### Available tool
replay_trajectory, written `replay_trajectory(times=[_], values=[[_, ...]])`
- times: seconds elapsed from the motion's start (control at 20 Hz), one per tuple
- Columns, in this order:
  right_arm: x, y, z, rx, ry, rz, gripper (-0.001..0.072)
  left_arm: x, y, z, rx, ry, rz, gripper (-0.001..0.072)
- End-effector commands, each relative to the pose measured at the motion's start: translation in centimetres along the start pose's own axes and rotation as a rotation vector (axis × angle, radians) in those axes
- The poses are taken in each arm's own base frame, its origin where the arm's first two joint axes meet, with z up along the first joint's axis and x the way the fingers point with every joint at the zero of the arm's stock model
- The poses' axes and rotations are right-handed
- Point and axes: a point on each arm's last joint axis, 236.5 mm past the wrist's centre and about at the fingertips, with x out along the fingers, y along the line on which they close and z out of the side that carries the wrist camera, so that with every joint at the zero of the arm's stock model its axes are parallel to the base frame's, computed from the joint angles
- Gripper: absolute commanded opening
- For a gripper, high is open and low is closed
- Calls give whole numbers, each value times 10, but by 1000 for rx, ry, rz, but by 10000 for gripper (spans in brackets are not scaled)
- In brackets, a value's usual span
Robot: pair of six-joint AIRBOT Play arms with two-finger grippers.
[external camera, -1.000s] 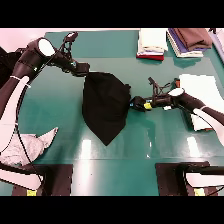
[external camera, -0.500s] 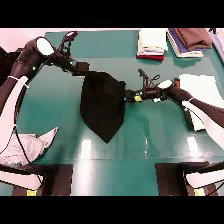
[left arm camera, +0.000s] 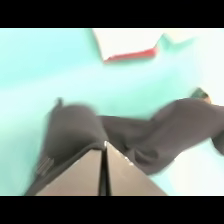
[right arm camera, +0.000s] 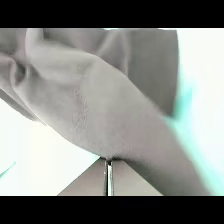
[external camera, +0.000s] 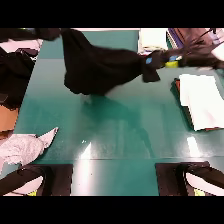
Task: Fold the shirts.
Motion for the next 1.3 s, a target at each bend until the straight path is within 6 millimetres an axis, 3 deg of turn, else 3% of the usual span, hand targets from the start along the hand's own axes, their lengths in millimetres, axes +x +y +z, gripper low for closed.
replay_trajectory(times=[0.0, 0.05, 0.15, 0.3, 0.4, 0.45, 0.5, 0.6, 0.65, 0.75, 0.85, 0.95, 1.05, 1.15, 1.25], values=[[-70, 19, 30, -85, -75, -135, 13, -41, -59, 20, 114, -82, -103, 23], [-76, 19, 24, -81, -53, -165, 13, -33, -73, 5, 130, -28, -139, 23], [-79, 10, -6, -56, 51, -241, 13, -6, -101, -43, 150, 132, -222, 23], [-74, -8, -55, -14, 183, -299, 13, 36, -134, -150, 210, 456, -336, 25], [-68, -22, -89, 34, 261, -314, 14, 57, -139, -212, 208, 622, -361, 28], [-67, -31, -104, 61, 298, -326, 15, 66, -136, -232, 190, 672, -361, 206], [-66, -41, -118, 91, 325, -343, 32, 74, -129, -244, 172, 701, -341, 549], [-72, -61, -130, 152, 331, -379, 401, 82, -102, -239, 125, 689, -275, 589], [-77, -68, -131, 184, 320, -390, 448, 85, -81, -227, 94, 657, -232, 589], [-90, -78, -127, 248, 273, -400, 449, 89, -22, -207, -4, 604, -109, 590], [-101, -83, -120, 266, 229, -413, 449, 89, 35, -212, -123, 614, 4, 589], [-106, -89, -119, 281, 216, -430, 449, 88, 76, -245, -226, 678, 79, 590], [-106, -90, -118, 280, 214, -432, 449, 86, 92, -299, -312, 784, 107, 589], [-103, -88, -114, 267, 200, -427, 449, 85, 89, -351, -392, 880, 101, 590], [-98, -83, -111, 248, 189, -414, 449, 92, 77, -389, -528, 911, 71, 590]])
